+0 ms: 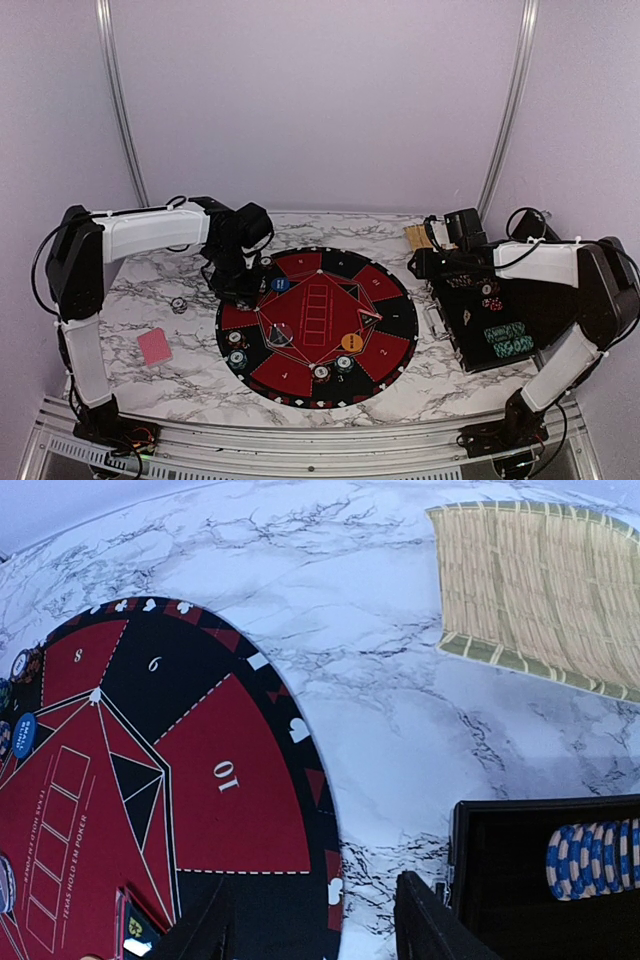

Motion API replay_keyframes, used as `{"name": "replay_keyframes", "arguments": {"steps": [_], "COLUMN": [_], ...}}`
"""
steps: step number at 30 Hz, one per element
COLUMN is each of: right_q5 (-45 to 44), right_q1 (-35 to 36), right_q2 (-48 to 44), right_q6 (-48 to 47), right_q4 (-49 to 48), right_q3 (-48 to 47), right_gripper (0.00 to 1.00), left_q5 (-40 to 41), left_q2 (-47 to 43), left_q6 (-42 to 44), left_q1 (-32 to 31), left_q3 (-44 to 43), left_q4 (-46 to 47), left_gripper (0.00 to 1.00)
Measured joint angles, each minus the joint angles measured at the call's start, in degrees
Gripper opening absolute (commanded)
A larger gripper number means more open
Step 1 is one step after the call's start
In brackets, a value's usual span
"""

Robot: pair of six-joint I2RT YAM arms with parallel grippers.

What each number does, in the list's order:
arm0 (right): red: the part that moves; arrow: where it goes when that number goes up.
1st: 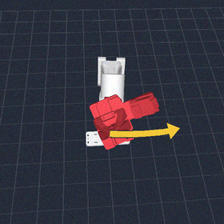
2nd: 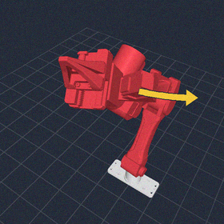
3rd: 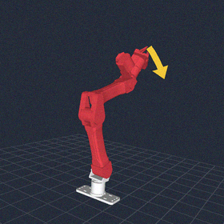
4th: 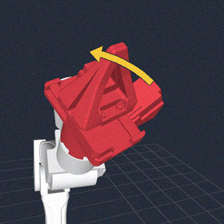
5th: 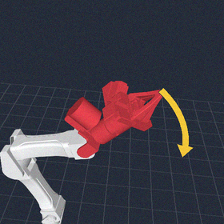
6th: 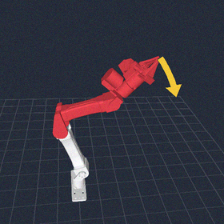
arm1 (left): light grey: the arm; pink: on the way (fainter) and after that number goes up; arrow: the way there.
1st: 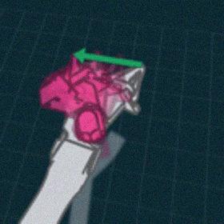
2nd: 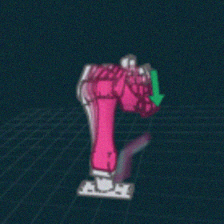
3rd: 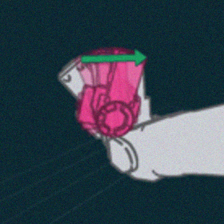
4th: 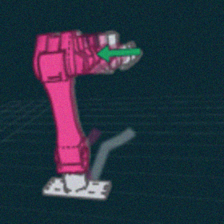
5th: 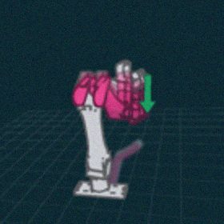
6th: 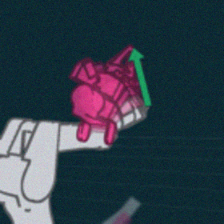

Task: Distribute texas hold em gaming equipment
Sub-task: Place the poker chips pile at the big blind area.

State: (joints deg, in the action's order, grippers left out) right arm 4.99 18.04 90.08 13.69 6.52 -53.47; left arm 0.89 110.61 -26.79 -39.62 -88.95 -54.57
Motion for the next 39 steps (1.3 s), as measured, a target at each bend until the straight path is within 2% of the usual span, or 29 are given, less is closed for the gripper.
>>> {"name": "replay_keyframes", "arguments": {"steps": [21, 28, 39], "right_q5": [-1.1, -1.9, -2.7], "right_q1": [0.0, 0.0, 0.0], "right_q2": [-1.1, -1.2, -2.0], "right_q6": [-0.1, -0.2, -0.3], "right_q4": [0.0, 0.3, 0.9], "right_q3": [0.0, 0.0, 0.0], "right_gripper": [0.53, 0.53, 0.53], "left_q5": [-0.3, -0.4, -0.3], "left_q2": [6.9, 9.9, 11.5], "left_q6": [-8.8, -11.9, -16.2], "left_q1": [-22.3, -27.6, -32.3], "left_q3": [-6.4, -9.4, -11.8], "left_q4": [-1.1, -1.0, -0.7], "left_gripper": [0.38, 0.38, 0.38]}}
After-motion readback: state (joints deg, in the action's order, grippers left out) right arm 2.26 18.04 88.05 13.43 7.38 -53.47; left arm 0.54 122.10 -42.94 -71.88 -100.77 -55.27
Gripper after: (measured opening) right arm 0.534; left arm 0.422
